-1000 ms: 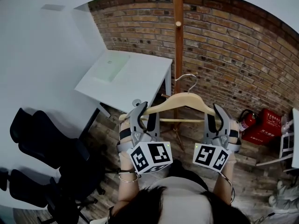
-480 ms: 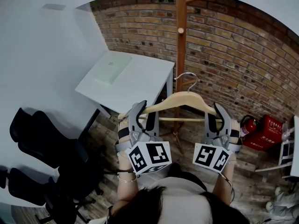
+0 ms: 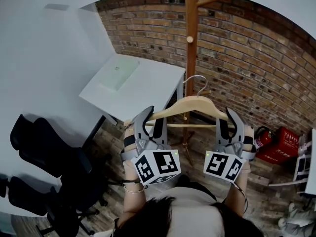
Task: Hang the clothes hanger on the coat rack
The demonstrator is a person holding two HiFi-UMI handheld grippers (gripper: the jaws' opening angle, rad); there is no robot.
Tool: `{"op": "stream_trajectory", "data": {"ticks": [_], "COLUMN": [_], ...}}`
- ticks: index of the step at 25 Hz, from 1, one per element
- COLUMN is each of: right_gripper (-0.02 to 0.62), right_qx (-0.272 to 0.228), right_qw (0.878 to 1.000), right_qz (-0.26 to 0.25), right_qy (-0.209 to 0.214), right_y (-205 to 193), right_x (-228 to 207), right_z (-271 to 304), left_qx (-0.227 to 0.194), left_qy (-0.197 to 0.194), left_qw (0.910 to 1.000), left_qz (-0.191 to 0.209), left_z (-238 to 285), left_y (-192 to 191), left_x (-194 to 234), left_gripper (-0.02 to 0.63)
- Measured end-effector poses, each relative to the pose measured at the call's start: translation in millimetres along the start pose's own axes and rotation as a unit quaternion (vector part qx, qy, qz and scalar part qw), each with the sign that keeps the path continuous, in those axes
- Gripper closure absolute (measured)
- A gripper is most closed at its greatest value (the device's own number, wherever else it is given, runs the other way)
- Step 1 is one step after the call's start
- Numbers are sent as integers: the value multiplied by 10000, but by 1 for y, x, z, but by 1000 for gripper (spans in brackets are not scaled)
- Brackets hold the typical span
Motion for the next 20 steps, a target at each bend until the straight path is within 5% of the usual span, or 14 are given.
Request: {"op": "stream_trajectory", "data": {"ticks": [20], "right_gripper": [485], "right_qx": [-256], "right_qw": [9993], "right_qz": [0], "right_qy": [262], "right_y": [2], "right_x": [-10], "right_z": [54], "left_qx": [275], "left_qy": [209], "left_qw": [9994], "left_qz": [-1], "left_z": [40], "left_y": [2], "left_x": [16], "left_gripper": [464]}}
Point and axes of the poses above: the fingertips, and each gripper's own axes: z forward along the fingers, x to its left, y out of its top, the point moved 2 cm from there along -z, backward along the fingers, and after that the axes turned 15 degrees about z, right-handed, at the moved point
